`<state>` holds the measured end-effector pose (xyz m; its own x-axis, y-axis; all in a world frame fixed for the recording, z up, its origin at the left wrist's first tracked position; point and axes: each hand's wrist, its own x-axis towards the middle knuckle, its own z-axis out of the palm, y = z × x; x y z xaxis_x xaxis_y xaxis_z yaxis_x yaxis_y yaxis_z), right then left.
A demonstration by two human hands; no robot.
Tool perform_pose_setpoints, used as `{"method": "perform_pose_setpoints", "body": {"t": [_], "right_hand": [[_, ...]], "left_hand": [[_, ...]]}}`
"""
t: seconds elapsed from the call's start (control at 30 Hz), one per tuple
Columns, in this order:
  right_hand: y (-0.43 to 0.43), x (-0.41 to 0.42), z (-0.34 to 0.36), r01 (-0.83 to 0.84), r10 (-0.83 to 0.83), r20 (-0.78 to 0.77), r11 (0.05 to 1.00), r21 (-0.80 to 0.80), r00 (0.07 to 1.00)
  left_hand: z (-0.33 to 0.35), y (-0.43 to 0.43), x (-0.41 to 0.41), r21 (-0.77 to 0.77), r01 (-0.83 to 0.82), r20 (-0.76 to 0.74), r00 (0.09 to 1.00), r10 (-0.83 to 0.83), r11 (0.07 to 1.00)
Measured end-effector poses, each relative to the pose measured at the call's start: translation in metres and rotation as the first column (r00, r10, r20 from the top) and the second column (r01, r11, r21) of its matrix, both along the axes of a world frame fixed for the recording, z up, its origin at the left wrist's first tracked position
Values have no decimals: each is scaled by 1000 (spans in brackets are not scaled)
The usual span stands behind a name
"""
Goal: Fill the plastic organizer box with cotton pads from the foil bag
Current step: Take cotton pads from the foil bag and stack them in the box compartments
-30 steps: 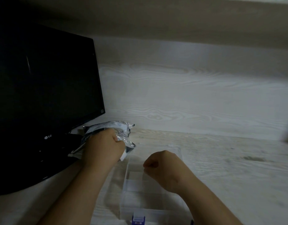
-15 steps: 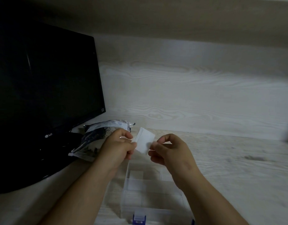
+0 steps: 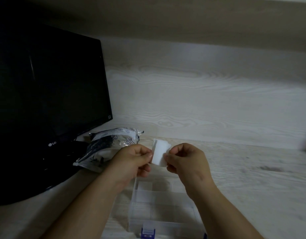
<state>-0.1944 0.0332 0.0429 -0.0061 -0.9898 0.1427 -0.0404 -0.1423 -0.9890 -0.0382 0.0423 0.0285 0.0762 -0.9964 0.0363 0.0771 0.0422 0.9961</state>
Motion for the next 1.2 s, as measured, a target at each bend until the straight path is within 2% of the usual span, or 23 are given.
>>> {"method": "perform_pose_setpoints", "body": {"t": [0.2,0.33,0.43,0.57,0.77,0.9,1.1,1.2], "right_hand": [[-1,0,1,-49,46,75,998,37,996],[-1,-2,0,-59,59,-8,997,48,998],[2,0,1,-42,45,-85,999,31,995],[5,5,-1,-68,67,-236,998,4,969],[4,10,-9,-136,174,-366,982,129,914],[5,12,-12,-185,229,-513,973,137,827],[3,14,-13,-240,287,-630,957,162,721],[1,14,-13,-256,296,-690,953,165,660]], "left_hand": [[0,0,2,15,34,-23,999,-34,999],[3,2,0,22,40,-38,999,-39,999],[6,1,3,-54,-62,-7,998,62,997],[2,1,10,-148,-115,226,963,147,982],[0,0,26,-74,-86,434,894,109,994],[-2,0,27,-73,-67,649,755,98,995],[-3,2,22,-32,-39,754,654,50,999],[-3,3,22,-10,-61,823,566,43,998]]}}
